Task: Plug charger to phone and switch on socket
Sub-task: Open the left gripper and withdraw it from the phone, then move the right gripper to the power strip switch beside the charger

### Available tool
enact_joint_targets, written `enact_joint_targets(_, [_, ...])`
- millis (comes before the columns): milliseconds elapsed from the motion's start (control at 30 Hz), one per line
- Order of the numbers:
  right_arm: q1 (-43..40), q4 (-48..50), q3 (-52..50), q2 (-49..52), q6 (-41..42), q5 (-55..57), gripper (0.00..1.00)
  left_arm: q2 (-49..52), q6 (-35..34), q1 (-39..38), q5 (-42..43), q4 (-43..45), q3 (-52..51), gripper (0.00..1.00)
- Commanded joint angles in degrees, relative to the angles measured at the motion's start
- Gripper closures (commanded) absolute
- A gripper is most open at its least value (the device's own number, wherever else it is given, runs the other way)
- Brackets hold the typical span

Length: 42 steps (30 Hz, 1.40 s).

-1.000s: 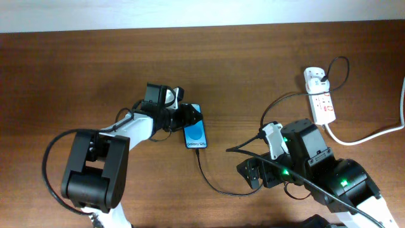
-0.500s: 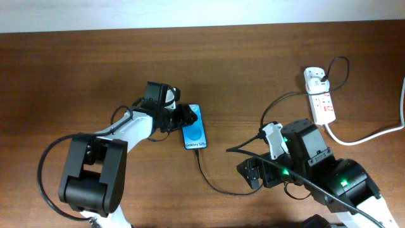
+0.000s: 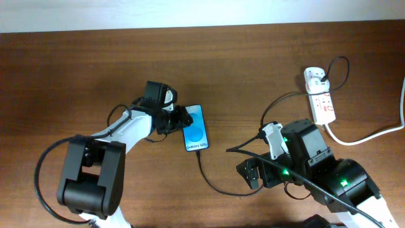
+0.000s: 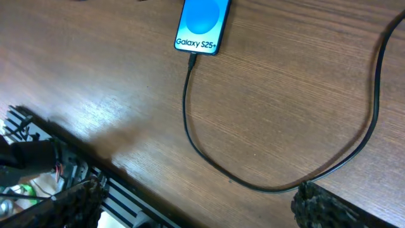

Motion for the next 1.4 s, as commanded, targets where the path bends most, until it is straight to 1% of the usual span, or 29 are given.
enact_joint_targets(0, [0.0,0.0,0.0,-0.5,-0.1,0.5,0.02,5.1,-0.3,0.6,-9.6,-4.9,-4.8,0.39])
enact_joint_targets(67, [0.0,0.1,0.0,-0.5,-0.1,0.5,0.02,1.8,0.6,0.9,-9.6,-6.6,-4.8,0.35])
enact_joint_targets(100, [0.0,0.7,0.0,-0.5,-0.2,0.5,0.02,-1.7,1.6,1.4,-9.7,-8.5,-4.8,0.29])
enact_joint_targets(133, [0.0,1.1,0.0,-0.5,-0.2,0.6,0.02,-7.4,3.0,1.8,-9.8,-12.0,-4.5,0.26])
enact_joint_targets(200, [0.0,2.1,0.0,-0.5,-0.1,1.0,0.02,-21.6,5.4,1.7,-10.7,-20.6,-4.3,0.25])
enact_joint_targets(267, [0.0,2.0,0.0,-0.1,-0.1,1.0,0.02,-35.9,5.7,1.7,-12.0,-27.3,-4.3,0.2])
enact_joint_targets(333, [0.0,1.7,0.0,1.4,-0.1,1.0,0.02,-52.8,5.7,1.7,-14.3,-32.1,-4.3,0.02])
enact_joint_targets(400, [0.0,0.8,0.0,3.8,-0.1,0.9,0.02,-68.7,5.9,1.7,-19.4,-37.0,-4.3,0.01])
enact_joint_targets(433, [0.0,0.1,0.0,5.0,-0.1,0.9,0.02,-76.1,7.5,1.7,-21.2,-39.6,-4.3,0.01])
enact_joint_targets(500, [0.0,-0.5,0.0,5.9,0.4,-0.5,0.02,-86.2,10.0,1.7,-21.2,-43.5,-4.3,0.01])
enact_joint_targets(567, [0.0,-1.2,0.0,5.6,0.6,-1.7,0.02,-93.2,10.6,1.7,-21.7,-46.5,-4.3,0.01])
enact_joint_targets(600, [0.0,-2.1,0.0,5.1,1.4,-1.5,0.02,-101.0,11.7,1.7,-21.6,-47.3,-4.3,0.01])
enact_joint_targets(633, [0.0,-2.3,0.0,4.7,3.4,-0.9,0.02,-104.7,12.7,1.7,-21.6,-47.8,-4.4,0.0])
enact_joint_targets(667, [0.0,-2.3,0.0,4.3,5.5,0.0,0.02,-108.2,13.4,1.7,-21.6,-48.9,-4.4,0.01])
enact_joint_targets(733, [0.0,-2.4,0.0,2.2,11.6,4.6,0.02,-107.4,15.0,1.7,-19.9,-50.3,-3.3,0.01])
enact_joint_targets(767, [-0.1,-2.9,0.0,0.3,14.7,7.9,0.02,-107.4,15.1,1.7,-20.8,-49.9,-3.4,0.01])
enact_joint_targets(800, [-0.1,-3.7,0.1,-2.8,18.0,11.9,0.02,-107.4,13.7,1.7,-24.8,-47.8,-3.7,0.01])
enact_joint_targets(867, [-0.1,-4.3,0.2,-8.3,22.3,18.5,0.02,-107.4,13.4,1.7,-29.3,-42.3,-5.5,0.01])
enact_joint_targets(933, [-0.2,-5.7,1.5,-13.0,26.0,27.0,0.02,-107.4,13.4,1.7,-36.0,-38.5,-9.6,0.0])
enact_joint_targets(967, [-0.2,-6.4,2.8,-14.0,26.3,30.8,0.02,-107.4,13.4,1.7,-37.7,-37.9,-11.8,0.01])
enact_joint_targets(1000, [-0.2,-7.0,4.0,-14.2,26.3,33.2,0.02,-107.4,13.4,1.7,-37.7,-36.9,-13.6,0.01])
enact_joint_targets(1033, [-0.2,-7.8,5.8,-14.0,26.3,36.0,0.0,-107.4,13.4,1.7,-37.9,-34.2,-16.8,0.01])
enact_joint_targets(1067, [-0.2,-9.5,9.2,-13.3,26.3,39.5,0.23,-107.4,13.4,1.7,-37.9,-31.3,-20.5,0.01])
enact_joint_targets(1133, [-0.2,-11.1,13.7,-11.5,26.5,42.4,0.53,-107.4,13.4,1.7,-37.9,-28.5,-25.1,0.01])
enact_joint_targets(1200, [-0.3,-11.9,17.2,-8.4,27.9,45.1,0.73,-107.4,13.4,1.7,-37.9,-27.9,-27.1,0.01])
enact_joint_targets(1267, [-5.0,-12.0,20.6,-2.5,27.8,44.8,0.94,-107.4,13.4,1.7,-37.9,-27.9,-27.3,0.01])
enact_joint_targets(1300, [-8.5,-12.0,21.9,0.5,27.7,42.9,0.96,-107.4,13.4,1.7,-37.9,-27.9,-27.3,0.01])
enact_joint_targets(1367, [-17.2,-11.9,24.4,7.1,25.3,36.1,0.96,-107.4,13.4,1.7,-37.9,-28.1,-27.3,0.01])
